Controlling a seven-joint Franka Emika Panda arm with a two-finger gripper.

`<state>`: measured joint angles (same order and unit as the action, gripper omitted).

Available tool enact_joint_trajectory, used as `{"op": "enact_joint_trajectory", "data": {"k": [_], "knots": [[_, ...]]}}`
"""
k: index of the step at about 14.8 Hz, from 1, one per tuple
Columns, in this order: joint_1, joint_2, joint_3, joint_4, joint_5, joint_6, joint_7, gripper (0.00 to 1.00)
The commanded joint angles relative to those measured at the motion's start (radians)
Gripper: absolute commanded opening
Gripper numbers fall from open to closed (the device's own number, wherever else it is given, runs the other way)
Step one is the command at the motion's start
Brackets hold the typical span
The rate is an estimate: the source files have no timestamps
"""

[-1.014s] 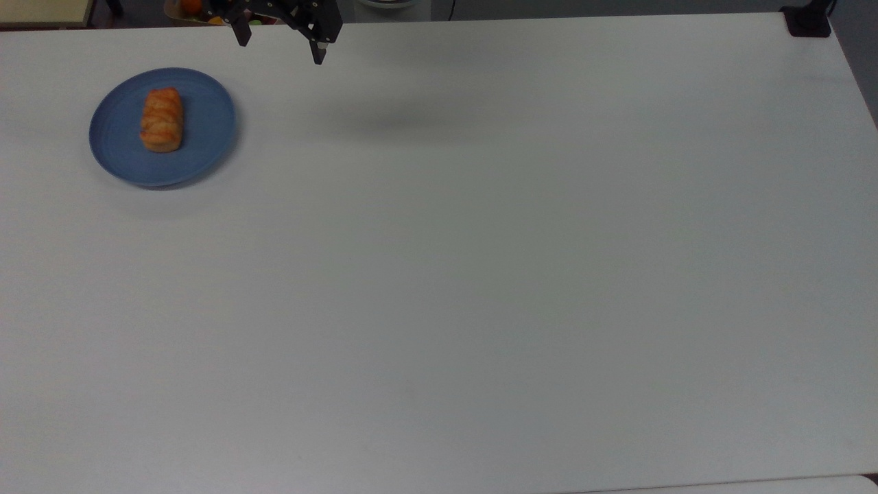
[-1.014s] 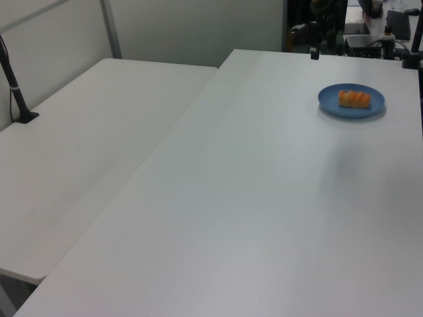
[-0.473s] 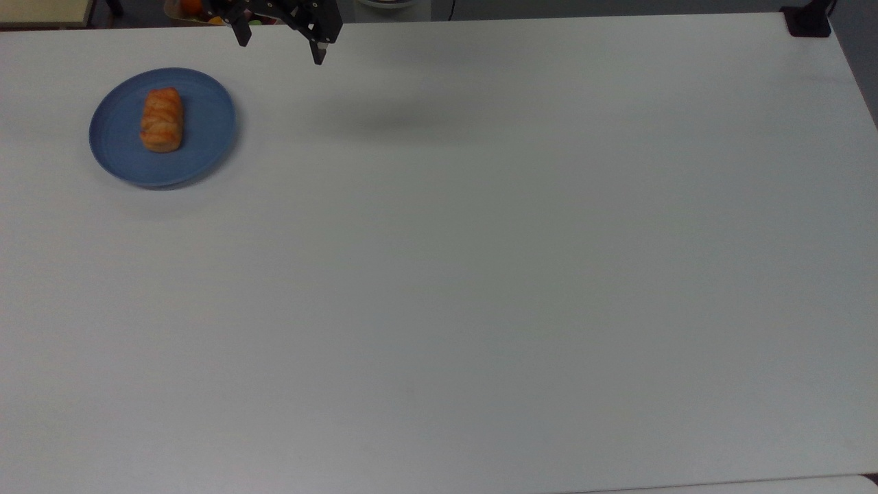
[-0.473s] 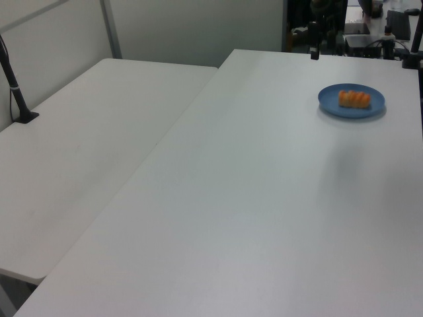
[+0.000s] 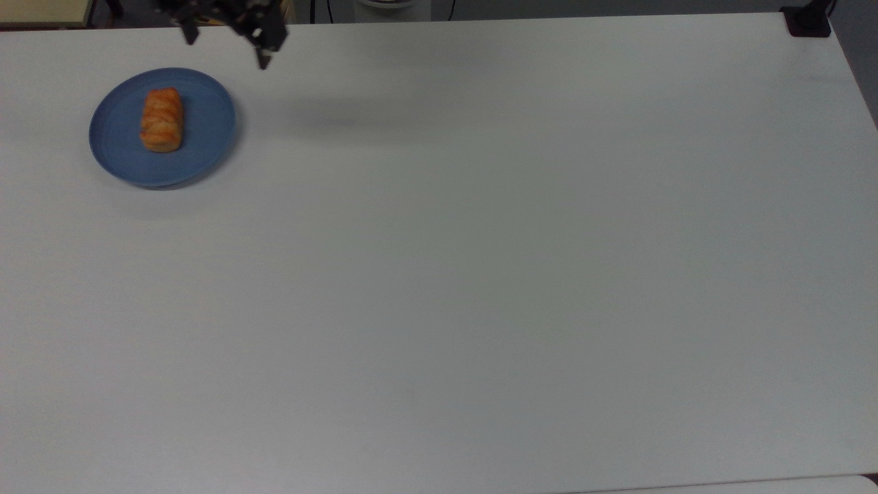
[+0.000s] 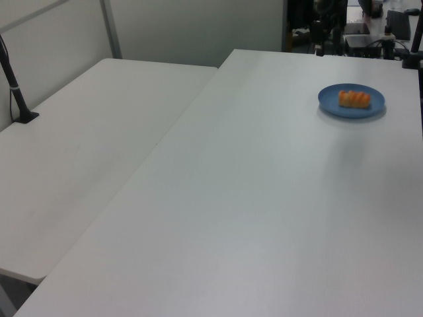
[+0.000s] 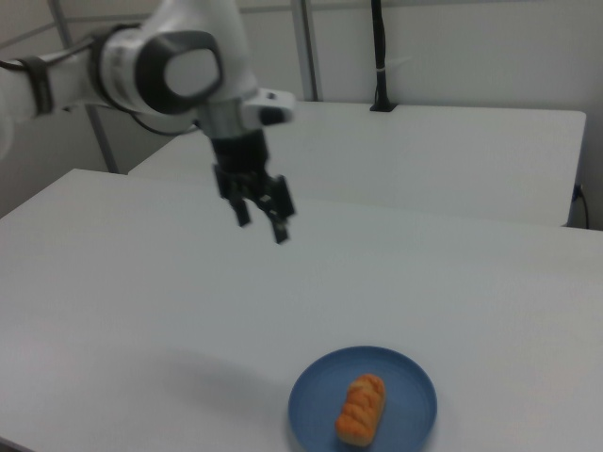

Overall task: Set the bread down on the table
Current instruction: 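Lower the gripper onto the bread roll and close on it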

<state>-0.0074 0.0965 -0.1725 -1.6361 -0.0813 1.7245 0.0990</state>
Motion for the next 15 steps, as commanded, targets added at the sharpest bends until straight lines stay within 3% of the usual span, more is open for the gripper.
{"op": "enact_joint_trajectory", "data": {"k": [1,4,7,10,12,15], "knots": [[0.015,0.081,-0.146,-0.025,-0.009,0.092,-0.201,1.0],[0.003,0.107,-0.211,-0.082,-0.002,0.145,-0.298,1.0],[0.001,0.13,-0.257,-0.203,0.0,0.286,-0.364,1.0],[0.0,0.17,-0.301,-0.242,0.015,0.36,-0.461,1.0],[-0.008,0.209,-0.303,-0.254,0.031,0.369,-0.481,0.99],[0.001,0.23,-0.303,-0.332,0.031,0.509,-0.472,0.93]]}}
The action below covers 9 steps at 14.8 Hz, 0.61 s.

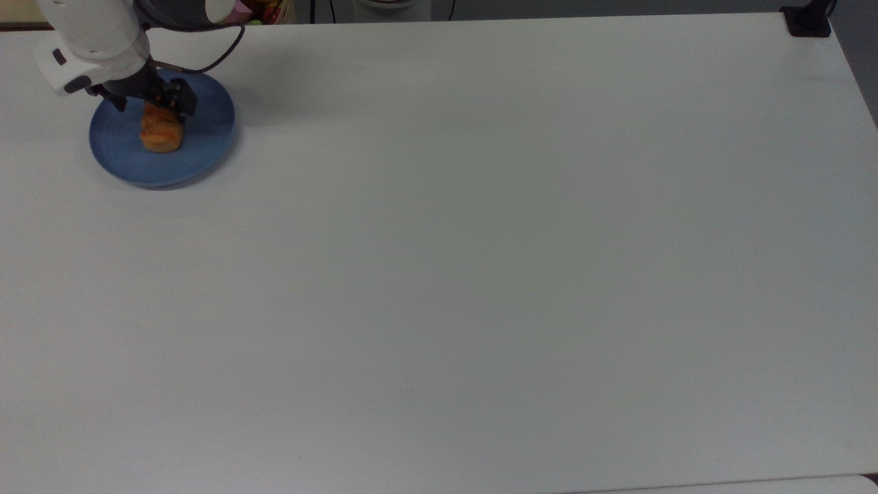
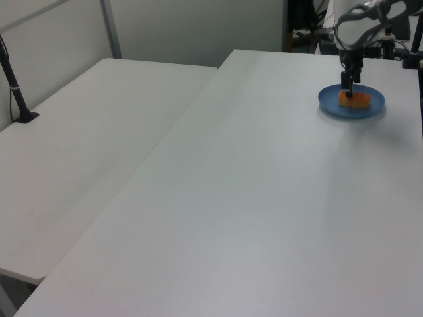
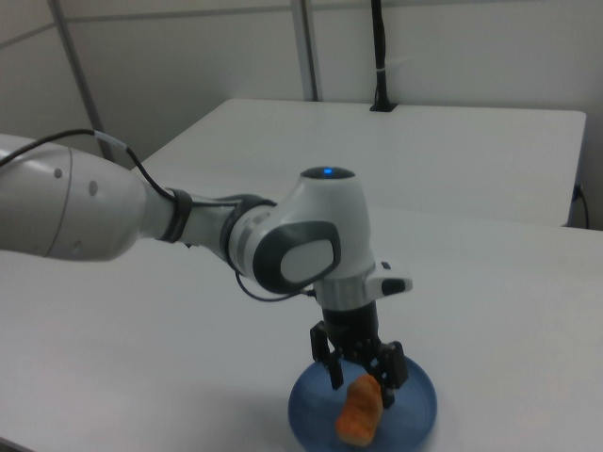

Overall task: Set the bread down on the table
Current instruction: 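Lower the gripper onto the bread roll and close on it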

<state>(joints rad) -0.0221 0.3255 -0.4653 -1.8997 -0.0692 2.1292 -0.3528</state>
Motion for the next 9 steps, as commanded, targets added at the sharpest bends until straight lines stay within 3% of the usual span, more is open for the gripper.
{"op": "enact_joint_trajectory", "data": {"k": [1,2,6,8,9], "knots": [[0.021,0.004,-0.01,-0.07,0.019,0.113,-0.017,0.89],[0.024,0.012,-0.009,-0.07,0.017,0.115,-0.017,0.83],[0.024,0.015,-0.007,-0.07,0.019,0.115,-0.026,0.27],[0.024,0.014,-0.006,-0.07,0.019,0.11,-0.028,0.08],[0.025,0.012,-0.007,-0.07,0.019,0.107,-0.028,0.04]]}}
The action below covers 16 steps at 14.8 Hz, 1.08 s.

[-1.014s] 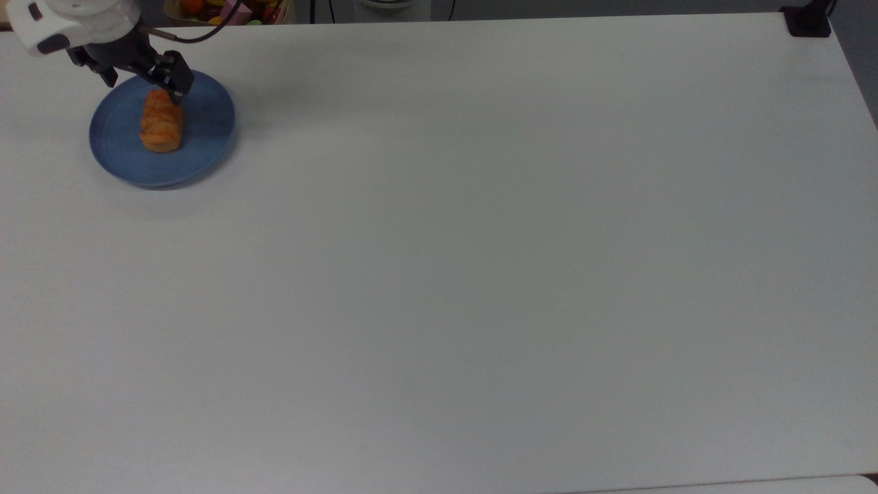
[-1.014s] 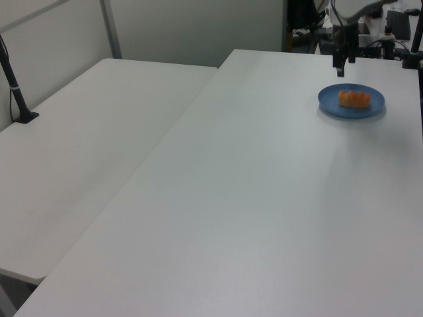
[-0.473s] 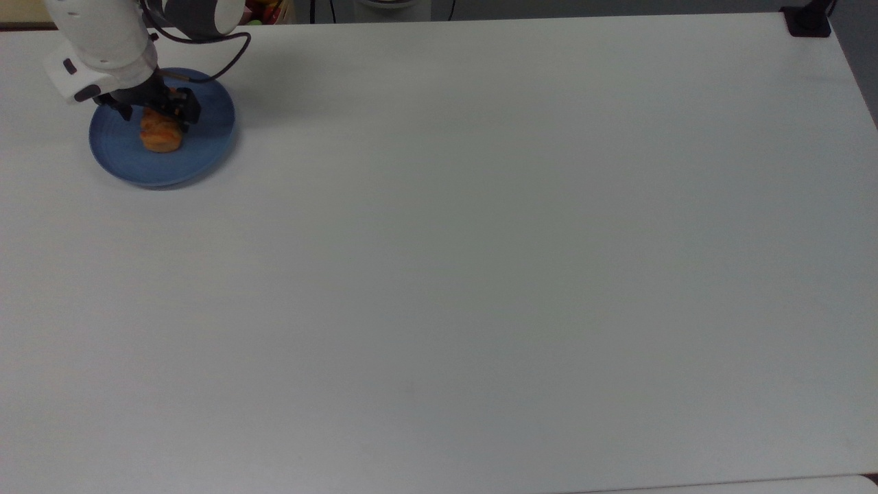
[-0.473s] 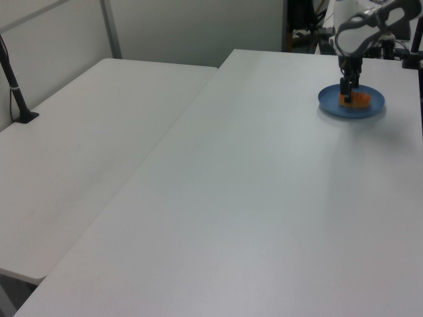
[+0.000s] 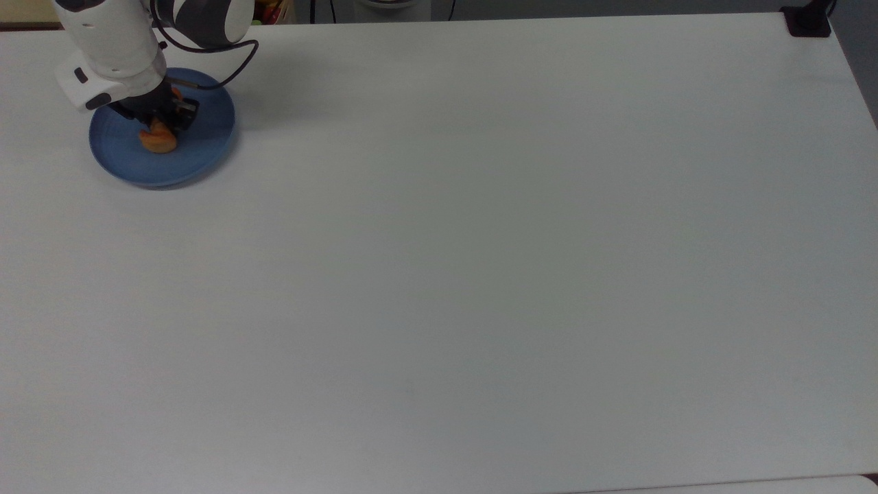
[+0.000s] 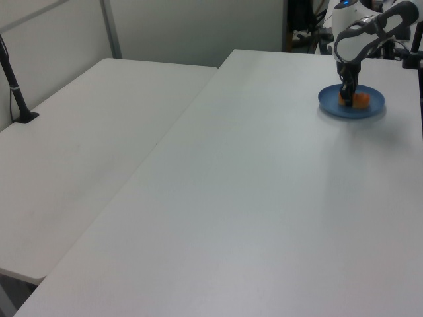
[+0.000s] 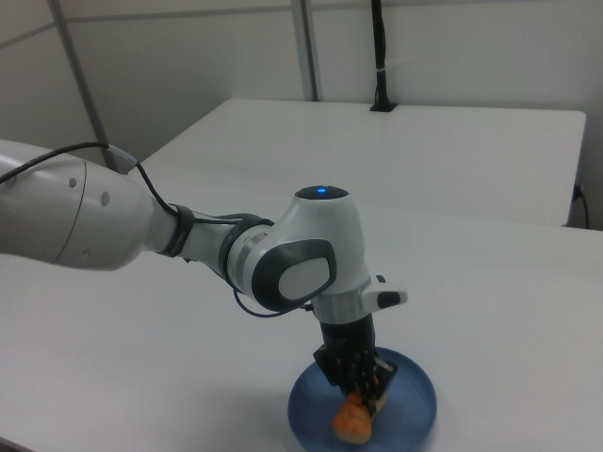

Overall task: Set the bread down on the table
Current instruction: 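Lower the gripper onto the bread roll and close on it, then lift the bread roll off the plate and carry it across the table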

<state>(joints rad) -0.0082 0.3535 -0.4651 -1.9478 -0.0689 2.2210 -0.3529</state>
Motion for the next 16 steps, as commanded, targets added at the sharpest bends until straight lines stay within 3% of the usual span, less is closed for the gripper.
{"op": "enact_joint_trajectory", "data": {"k": [1,4,9,11,16], "knots": [[0.011,-0.019,-0.006,-0.02,0.018,0.014,-0.028,0.01],[0.01,-0.062,-0.007,-0.011,0.018,-0.016,-0.029,0.0],[0.02,-0.178,0.017,0.05,0.024,-0.24,-0.057,0.0],[0.031,-0.223,0.08,0.072,0.026,-0.315,-0.026,0.01],[0.016,-0.319,0.33,0.147,0.044,-0.521,0.162,0.01]]}}
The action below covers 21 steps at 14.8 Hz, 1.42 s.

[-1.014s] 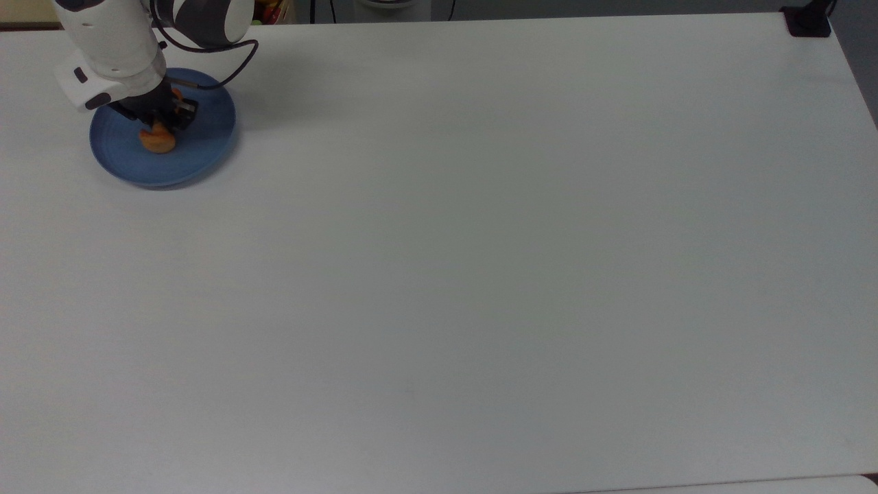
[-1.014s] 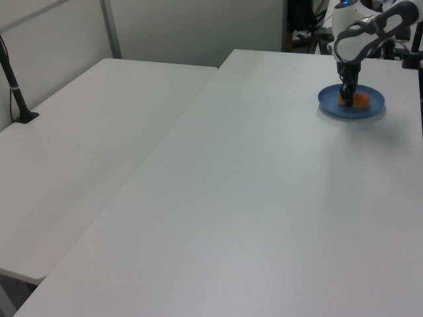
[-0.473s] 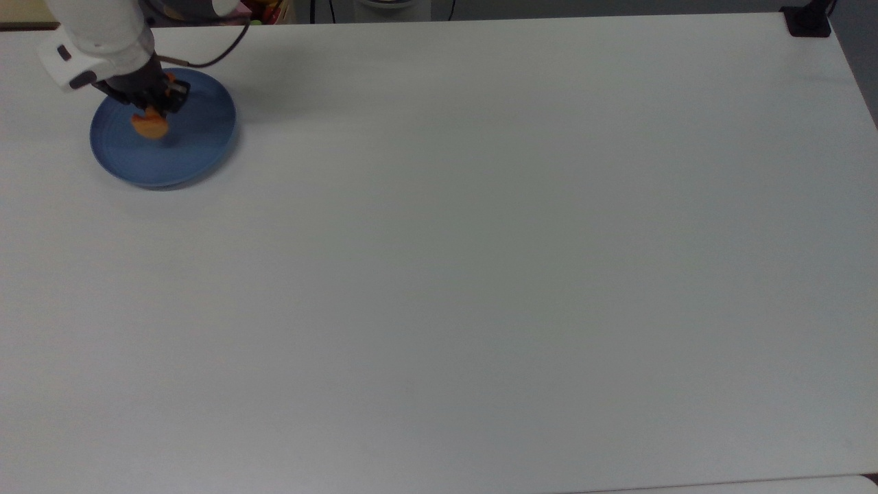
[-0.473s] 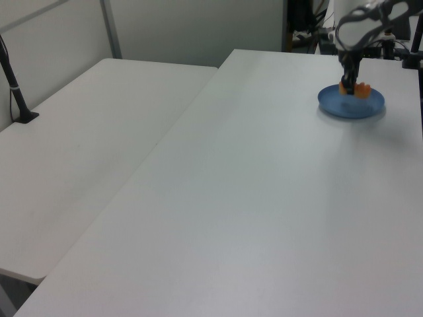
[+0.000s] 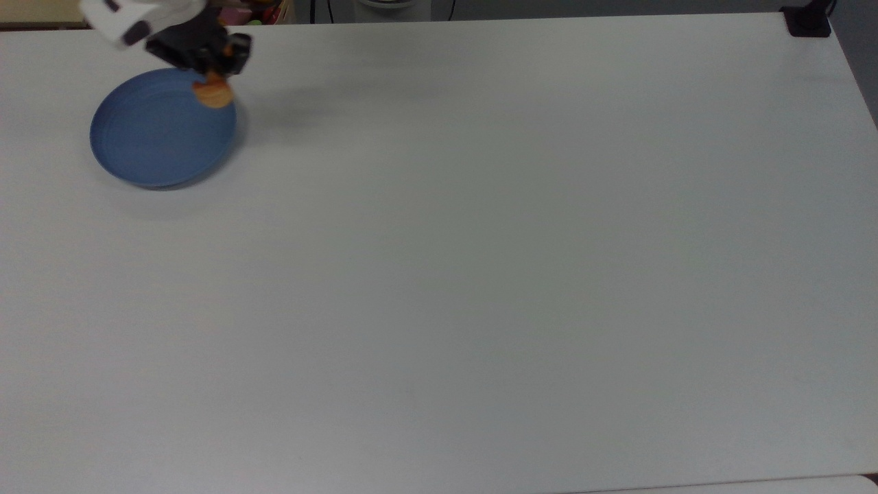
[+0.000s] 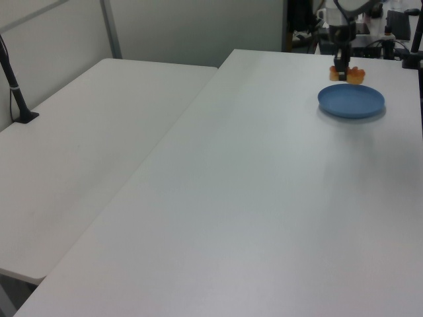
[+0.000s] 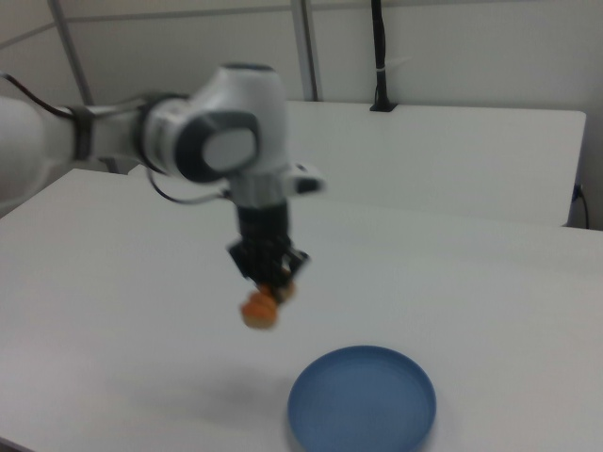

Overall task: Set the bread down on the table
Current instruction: 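Lift the bread roll off the plate and carry it across the table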

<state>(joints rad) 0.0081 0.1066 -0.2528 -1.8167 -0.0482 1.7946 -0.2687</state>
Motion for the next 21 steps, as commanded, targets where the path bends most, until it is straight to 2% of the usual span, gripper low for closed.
{"op": "enact_joint_trajectory", "data": {"k": [1,8,11,14,15,17,18,21], "knots": [[-0.003,-0.096,0.168,0.02,0.04,-0.112,0.116,0.01],[-0.019,-0.116,0.498,0.117,0.062,-0.212,0.406,0.03],[-0.01,-0.097,0.653,0.128,0.062,-0.187,0.572,0.06],[0.019,-0.027,0.762,0.128,0.064,-0.086,0.715,0.07],[0.045,0.014,0.785,0.128,0.06,-0.024,0.777,0.06],[0.12,0.108,0.791,0.126,0.039,0.09,0.9,0.07],[0.168,0.173,0.791,0.126,0.003,0.141,0.954,0.07],[0.239,0.284,0.791,0.126,-0.114,0.209,1.064,0.12]]}}
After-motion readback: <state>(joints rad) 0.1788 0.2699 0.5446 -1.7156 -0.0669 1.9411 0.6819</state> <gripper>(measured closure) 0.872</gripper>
